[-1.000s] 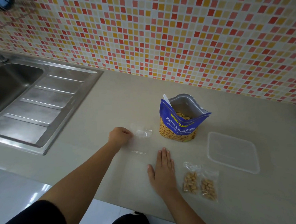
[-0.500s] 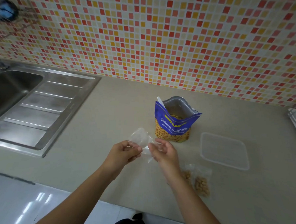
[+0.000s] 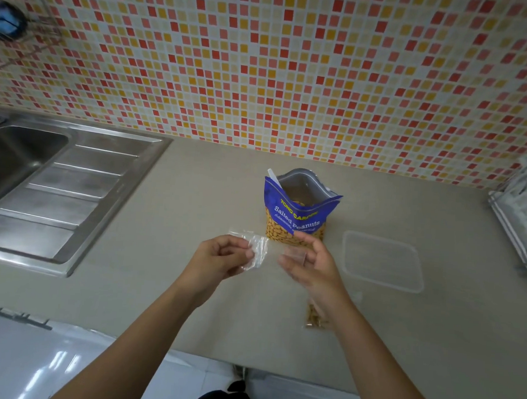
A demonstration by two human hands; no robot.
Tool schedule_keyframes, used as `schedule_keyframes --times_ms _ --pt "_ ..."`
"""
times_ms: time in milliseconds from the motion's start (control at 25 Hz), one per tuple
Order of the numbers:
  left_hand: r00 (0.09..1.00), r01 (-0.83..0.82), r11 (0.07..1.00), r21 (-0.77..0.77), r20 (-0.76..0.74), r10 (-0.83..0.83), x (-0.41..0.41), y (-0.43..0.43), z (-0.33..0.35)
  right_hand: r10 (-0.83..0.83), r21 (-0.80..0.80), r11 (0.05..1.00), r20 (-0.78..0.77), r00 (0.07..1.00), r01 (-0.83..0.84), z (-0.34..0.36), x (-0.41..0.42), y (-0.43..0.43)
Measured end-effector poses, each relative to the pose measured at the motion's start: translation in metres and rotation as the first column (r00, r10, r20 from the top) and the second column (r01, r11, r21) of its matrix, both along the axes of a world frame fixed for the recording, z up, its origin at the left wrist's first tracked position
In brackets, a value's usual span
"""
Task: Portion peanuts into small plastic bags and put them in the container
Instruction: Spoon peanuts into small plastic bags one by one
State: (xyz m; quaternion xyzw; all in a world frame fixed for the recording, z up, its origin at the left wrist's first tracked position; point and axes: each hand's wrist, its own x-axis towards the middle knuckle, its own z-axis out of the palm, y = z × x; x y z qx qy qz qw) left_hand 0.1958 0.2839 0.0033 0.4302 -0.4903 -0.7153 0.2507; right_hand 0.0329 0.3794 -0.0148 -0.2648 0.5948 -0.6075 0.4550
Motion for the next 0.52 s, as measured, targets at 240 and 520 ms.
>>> schedule_keyframes --times_ms 240,520 --pt "0.961 0.07 0.939 0.336 -0.275 0.027 -0.006 0.016 0.009 -0.023 -0.054 0.998 -0.014 1.0 0.022 0.003 -0.005 0.015" --pt "0.939 0.144 0.897 0.418 -0.344 0.009 -0.006 0.026 0.017 0.005 -0.077 0.997 -0.034 0.999 -0.008 0.008 -0.006 0.016"
